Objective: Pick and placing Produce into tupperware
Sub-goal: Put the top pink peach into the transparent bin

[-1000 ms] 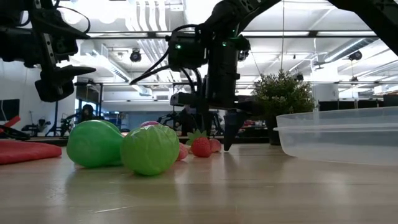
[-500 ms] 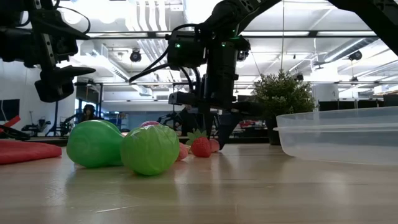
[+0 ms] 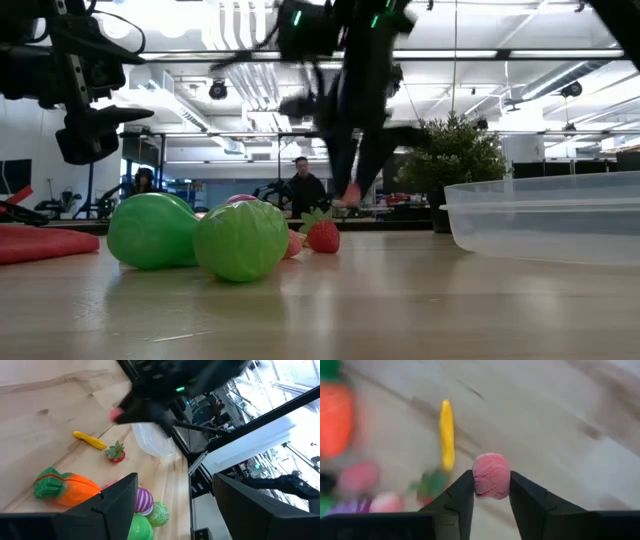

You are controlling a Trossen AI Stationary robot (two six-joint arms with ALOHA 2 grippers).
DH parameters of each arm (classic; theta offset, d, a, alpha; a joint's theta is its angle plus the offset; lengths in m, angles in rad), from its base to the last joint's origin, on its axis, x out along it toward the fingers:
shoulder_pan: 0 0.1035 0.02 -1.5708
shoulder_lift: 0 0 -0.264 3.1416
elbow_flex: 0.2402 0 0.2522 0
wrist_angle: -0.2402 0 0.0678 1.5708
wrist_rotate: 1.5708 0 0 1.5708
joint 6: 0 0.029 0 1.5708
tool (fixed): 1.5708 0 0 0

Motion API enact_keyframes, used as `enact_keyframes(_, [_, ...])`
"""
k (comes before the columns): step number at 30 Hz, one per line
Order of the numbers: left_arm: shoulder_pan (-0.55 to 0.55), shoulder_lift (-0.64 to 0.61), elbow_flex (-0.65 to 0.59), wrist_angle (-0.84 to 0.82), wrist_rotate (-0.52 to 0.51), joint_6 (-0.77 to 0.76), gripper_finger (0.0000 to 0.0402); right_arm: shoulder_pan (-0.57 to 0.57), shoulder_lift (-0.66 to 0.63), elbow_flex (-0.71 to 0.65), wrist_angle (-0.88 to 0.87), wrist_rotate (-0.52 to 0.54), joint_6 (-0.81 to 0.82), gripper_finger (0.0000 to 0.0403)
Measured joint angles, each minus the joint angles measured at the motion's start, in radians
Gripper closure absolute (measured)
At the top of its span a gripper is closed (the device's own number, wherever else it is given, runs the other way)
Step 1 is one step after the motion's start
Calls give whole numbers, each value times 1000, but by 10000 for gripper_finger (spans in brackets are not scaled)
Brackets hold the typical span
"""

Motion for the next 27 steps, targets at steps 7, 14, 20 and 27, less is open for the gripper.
enact_keyframes(7, [0, 0, 0, 0, -1, 5, 158, 137, -208, -24, -308, 118, 188, 241])
enact_keyframes(14, [0, 1, 0, -1, -1, 6, 158, 269, -355, -246, -288, 115, 492, 214])
enact_keyframes(20, [0, 0, 0, -1, -1, 5, 158, 276, -424, -369, -208, 146, 600, 211])
enact_keyframes(27, [0, -1, 0, 3, -1, 3, 158, 102, -455, -411, -167, 165, 411, 211])
